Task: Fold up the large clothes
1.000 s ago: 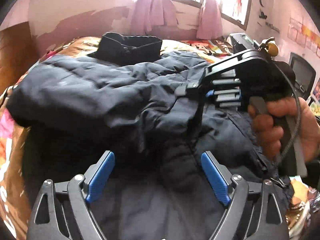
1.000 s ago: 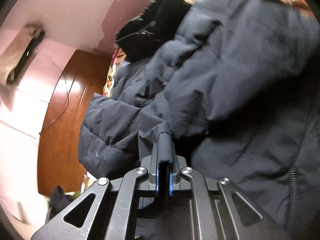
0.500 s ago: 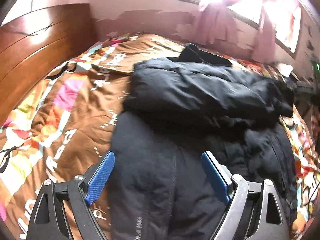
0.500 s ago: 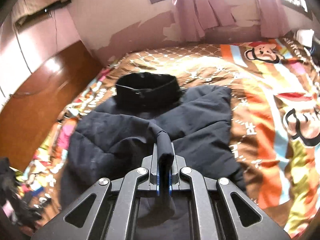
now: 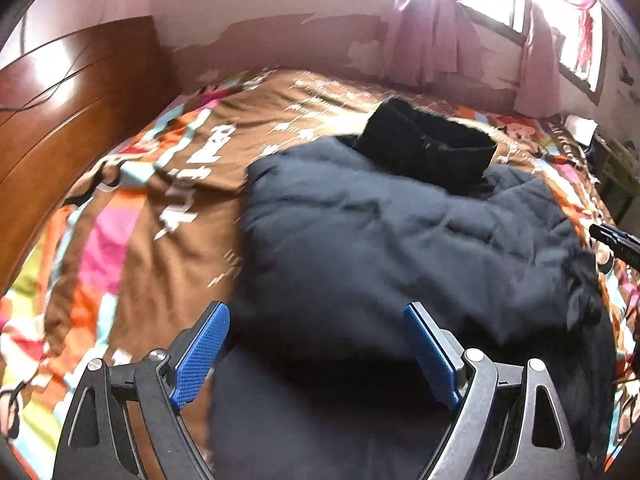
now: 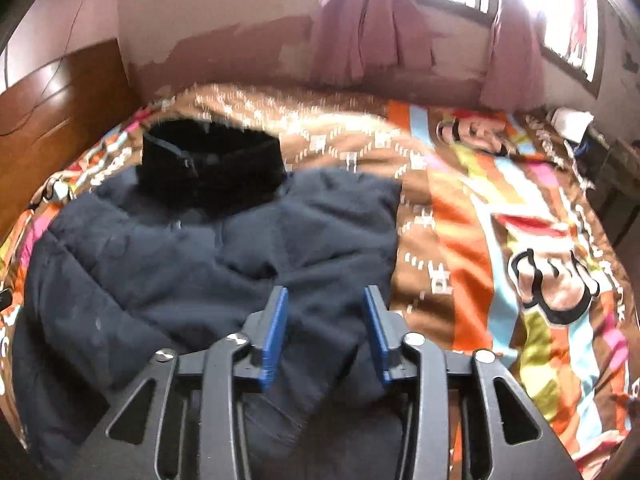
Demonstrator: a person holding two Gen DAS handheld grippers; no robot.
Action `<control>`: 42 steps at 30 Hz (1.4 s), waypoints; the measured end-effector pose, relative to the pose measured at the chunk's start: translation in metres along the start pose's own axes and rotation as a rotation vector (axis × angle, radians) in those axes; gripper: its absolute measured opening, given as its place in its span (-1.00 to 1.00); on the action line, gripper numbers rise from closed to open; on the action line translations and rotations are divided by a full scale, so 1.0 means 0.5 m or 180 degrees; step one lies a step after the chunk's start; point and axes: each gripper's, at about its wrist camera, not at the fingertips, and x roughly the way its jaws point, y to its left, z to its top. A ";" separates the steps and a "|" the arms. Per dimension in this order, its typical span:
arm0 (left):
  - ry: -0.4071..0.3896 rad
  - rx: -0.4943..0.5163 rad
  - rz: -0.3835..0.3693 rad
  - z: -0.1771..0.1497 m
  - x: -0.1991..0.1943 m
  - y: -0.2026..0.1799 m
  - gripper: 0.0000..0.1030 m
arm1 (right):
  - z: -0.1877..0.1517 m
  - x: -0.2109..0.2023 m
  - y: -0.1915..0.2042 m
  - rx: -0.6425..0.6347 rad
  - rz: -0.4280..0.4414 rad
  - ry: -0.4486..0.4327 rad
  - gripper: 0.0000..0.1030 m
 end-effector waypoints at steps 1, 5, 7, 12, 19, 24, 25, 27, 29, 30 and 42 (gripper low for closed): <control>-0.0038 0.0013 -0.0060 0.010 0.007 -0.011 0.70 | 0.005 -0.002 0.004 -0.0011 0.0120 -0.0039 -0.27; -0.0164 0.0147 -0.0277 0.043 0.039 -0.062 0.70 | 0.002 0.025 0.054 -0.0217 0.0638 0.0118 -0.26; -0.0096 0.0292 -0.0243 0.046 0.070 -0.089 0.70 | -0.013 0.047 0.091 -0.0424 0.0725 0.0241 -0.26; 0.0218 0.0606 -0.0093 0.010 0.155 -0.128 0.71 | -0.066 0.107 0.137 -0.0729 0.0573 0.0458 -0.23; 0.0193 0.0445 -0.0292 -0.015 0.180 -0.113 0.81 | -0.105 0.146 0.134 -0.0614 0.0721 0.0408 -0.19; 0.0157 0.0483 -0.0293 -0.023 0.195 -0.114 0.85 | -0.119 0.161 0.131 -0.0588 0.0804 0.0315 -0.18; 0.0132 0.0483 -0.0301 -0.026 0.196 -0.113 0.86 | -0.120 0.163 0.127 -0.0567 0.0835 0.0306 -0.18; 0.0080 0.0487 -0.0305 -0.031 0.195 -0.111 0.86 | -0.125 0.160 0.117 -0.0518 0.0901 0.0269 -0.17; 0.0046 0.0497 -0.0302 -0.035 0.195 -0.111 0.86 | -0.129 0.159 0.115 -0.0502 0.0929 0.0241 -0.17; 0.0035 0.0501 -0.0300 -0.036 0.196 -0.111 0.87 | -0.128 0.160 0.115 -0.0500 0.0932 0.0235 -0.17; -0.0089 0.0344 -0.0790 -0.008 0.156 -0.069 1.00 | -0.125 0.123 0.090 -0.0394 0.1083 0.0049 0.01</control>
